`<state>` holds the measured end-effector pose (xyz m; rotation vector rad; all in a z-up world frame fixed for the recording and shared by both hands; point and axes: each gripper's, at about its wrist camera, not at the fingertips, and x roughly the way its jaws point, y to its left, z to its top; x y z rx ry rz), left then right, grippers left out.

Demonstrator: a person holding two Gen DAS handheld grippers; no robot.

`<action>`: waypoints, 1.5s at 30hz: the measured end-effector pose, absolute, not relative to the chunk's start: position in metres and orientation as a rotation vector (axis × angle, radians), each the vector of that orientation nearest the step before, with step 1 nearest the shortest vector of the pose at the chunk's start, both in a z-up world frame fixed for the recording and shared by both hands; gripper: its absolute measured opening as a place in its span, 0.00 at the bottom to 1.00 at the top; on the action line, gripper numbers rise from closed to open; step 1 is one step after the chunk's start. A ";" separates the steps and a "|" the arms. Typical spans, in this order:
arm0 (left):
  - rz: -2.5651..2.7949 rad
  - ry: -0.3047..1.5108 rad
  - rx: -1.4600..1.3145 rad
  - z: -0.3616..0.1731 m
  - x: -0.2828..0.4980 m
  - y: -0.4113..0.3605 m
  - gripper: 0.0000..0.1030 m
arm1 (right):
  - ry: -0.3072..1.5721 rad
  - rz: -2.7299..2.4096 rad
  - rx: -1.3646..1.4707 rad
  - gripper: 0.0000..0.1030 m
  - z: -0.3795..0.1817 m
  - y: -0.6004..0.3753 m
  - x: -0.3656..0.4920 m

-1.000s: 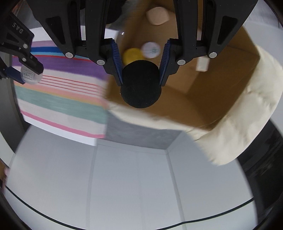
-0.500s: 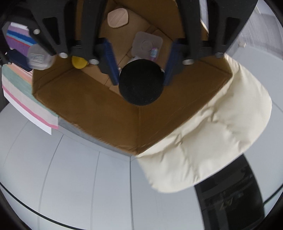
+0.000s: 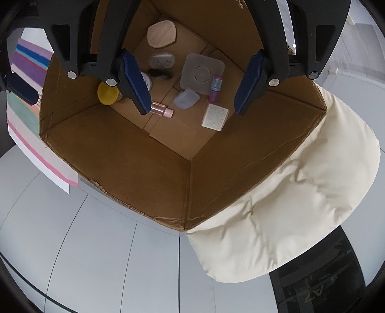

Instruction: Organize objects

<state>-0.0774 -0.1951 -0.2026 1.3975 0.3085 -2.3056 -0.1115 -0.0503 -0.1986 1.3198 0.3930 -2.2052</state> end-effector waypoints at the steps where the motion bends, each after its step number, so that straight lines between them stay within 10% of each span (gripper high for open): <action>1: -2.302 0.310 1.405 -0.203 -0.078 -0.194 0.71 | 0.392 -2.208 1.321 0.89 -0.198 -0.049 -0.112; 10: -2.358 0.194 1.503 -0.167 -0.076 -0.168 0.71 | 0.380 -2.290 1.393 0.89 -0.176 -0.017 -0.103; 14: -2.499 0.128 1.480 -0.103 -0.064 -0.130 1.00 | 0.220 -2.386 1.359 0.99 -0.124 0.035 -0.079; 25: -2.607 -0.128 1.774 -0.019 -0.024 -0.023 1.00 | -0.219 -2.621 1.541 1.00 -0.019 0.173 -0.007; 45: -2.636 -0.249 1.764 0.024 -0.003 0.028 1.00 | -0.221 -2.677 1.592 1.00 0.002 0.218 0.032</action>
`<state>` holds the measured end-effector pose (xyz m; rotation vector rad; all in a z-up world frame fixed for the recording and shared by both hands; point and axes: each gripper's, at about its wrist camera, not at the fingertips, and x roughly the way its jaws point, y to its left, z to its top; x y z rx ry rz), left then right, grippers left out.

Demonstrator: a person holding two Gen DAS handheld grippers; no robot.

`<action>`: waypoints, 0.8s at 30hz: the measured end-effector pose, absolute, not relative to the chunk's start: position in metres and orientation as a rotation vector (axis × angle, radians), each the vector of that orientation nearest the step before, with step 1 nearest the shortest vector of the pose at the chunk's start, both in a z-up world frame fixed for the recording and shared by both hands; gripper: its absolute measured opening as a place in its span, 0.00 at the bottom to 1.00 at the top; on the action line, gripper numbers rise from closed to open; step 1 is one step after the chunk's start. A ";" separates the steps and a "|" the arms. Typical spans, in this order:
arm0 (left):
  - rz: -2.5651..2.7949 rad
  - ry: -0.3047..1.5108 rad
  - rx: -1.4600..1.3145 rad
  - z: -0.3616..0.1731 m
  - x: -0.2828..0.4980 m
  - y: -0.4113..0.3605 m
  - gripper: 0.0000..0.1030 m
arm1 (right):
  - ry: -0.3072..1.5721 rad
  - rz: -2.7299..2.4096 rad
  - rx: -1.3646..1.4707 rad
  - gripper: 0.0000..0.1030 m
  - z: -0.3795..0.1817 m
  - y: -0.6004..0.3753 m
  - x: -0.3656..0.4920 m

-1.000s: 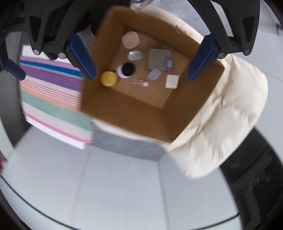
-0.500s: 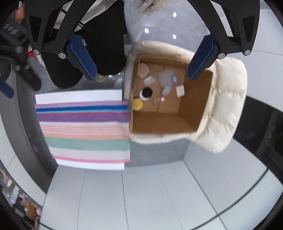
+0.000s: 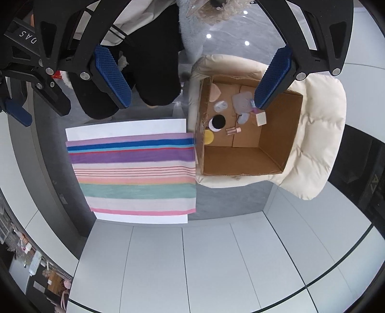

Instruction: Organize objects

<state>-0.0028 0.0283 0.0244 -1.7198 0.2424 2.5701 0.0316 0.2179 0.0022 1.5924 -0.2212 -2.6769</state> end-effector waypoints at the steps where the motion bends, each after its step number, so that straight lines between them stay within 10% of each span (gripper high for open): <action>1: 2.578 0.259 -1.717 0.025 -0.001 0.030 1.00 | -0.219 -2.675 1.594 1.00 0.002 0.219 0.032; 24: 2.548 0.221 -1.728 0.022 0.009 0.025 1.00 | -0.242 -2.658 1.597 1.00 -0.003 0.219 0.034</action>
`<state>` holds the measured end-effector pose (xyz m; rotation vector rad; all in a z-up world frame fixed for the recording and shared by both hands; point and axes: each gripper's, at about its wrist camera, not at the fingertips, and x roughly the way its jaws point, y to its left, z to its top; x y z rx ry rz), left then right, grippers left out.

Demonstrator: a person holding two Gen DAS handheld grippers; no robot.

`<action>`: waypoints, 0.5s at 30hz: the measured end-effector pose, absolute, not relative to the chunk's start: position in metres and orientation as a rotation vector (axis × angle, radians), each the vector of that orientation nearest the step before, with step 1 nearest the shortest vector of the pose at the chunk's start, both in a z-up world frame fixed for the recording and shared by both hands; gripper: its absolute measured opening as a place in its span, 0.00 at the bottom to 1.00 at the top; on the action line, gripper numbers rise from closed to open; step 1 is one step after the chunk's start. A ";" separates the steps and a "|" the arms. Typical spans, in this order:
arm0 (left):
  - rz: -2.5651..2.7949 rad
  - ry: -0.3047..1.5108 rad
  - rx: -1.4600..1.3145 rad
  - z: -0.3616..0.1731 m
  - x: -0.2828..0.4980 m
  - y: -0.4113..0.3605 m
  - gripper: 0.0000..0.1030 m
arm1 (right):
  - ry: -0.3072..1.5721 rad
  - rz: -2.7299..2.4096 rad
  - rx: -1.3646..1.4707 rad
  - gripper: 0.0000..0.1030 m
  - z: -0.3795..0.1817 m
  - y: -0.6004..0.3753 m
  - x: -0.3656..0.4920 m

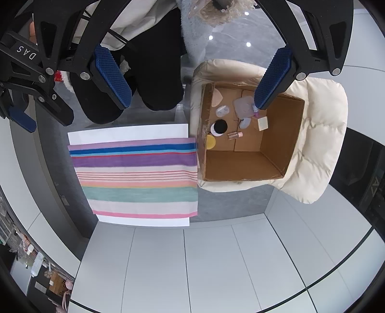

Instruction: Organize objects

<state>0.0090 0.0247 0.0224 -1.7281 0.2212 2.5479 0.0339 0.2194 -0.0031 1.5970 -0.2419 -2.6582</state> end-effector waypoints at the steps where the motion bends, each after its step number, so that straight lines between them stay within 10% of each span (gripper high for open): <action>1: 2.547 0.221 -1.729 0.022 0.009 0.025 1.00 | -0.242 -2.659 1.597 1.00 -0.004 0.220 0.034; 15: 2.537 0.217 -1.740 0.020 0.008 0.026 1.00 | -0.244 -2.657 1.600 1.00 -0.007 0.220 0.035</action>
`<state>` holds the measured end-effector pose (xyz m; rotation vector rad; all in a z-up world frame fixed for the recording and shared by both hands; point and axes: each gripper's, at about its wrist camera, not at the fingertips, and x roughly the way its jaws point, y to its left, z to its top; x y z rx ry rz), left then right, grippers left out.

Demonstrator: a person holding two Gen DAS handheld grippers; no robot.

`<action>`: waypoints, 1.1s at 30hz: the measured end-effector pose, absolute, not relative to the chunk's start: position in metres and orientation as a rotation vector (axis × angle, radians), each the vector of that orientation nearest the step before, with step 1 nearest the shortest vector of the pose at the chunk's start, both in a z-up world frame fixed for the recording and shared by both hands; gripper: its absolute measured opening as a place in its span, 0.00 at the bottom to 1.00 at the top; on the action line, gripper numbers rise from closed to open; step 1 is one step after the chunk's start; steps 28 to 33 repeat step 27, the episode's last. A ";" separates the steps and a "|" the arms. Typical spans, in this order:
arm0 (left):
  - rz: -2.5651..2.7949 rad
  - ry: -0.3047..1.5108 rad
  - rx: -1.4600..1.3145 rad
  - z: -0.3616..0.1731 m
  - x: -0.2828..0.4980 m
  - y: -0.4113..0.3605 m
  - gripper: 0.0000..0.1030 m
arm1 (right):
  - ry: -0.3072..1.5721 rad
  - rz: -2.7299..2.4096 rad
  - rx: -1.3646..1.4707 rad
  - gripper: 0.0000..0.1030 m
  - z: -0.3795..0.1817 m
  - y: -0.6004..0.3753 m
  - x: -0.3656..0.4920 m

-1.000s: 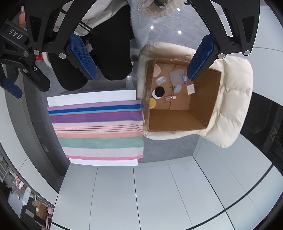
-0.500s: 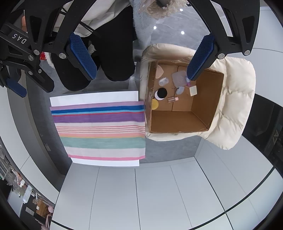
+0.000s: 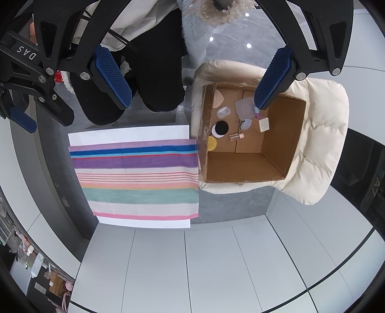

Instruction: Organize objects

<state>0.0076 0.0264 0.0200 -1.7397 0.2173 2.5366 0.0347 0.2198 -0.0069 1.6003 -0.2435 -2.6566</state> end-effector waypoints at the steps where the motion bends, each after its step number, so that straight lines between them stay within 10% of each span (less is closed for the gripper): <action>1: 2.537 0.218 -1.740 0.020 0.008 0.027 1.00 | -0.241 -2.657 1.600 1.00 -0.007 0.220 0.035; 33: 2.538 0.221 -1.724 0.020 0.008 0.026 1.00 | -0.240 -2.657 1.599 1.00 -0.009 0.225 0.036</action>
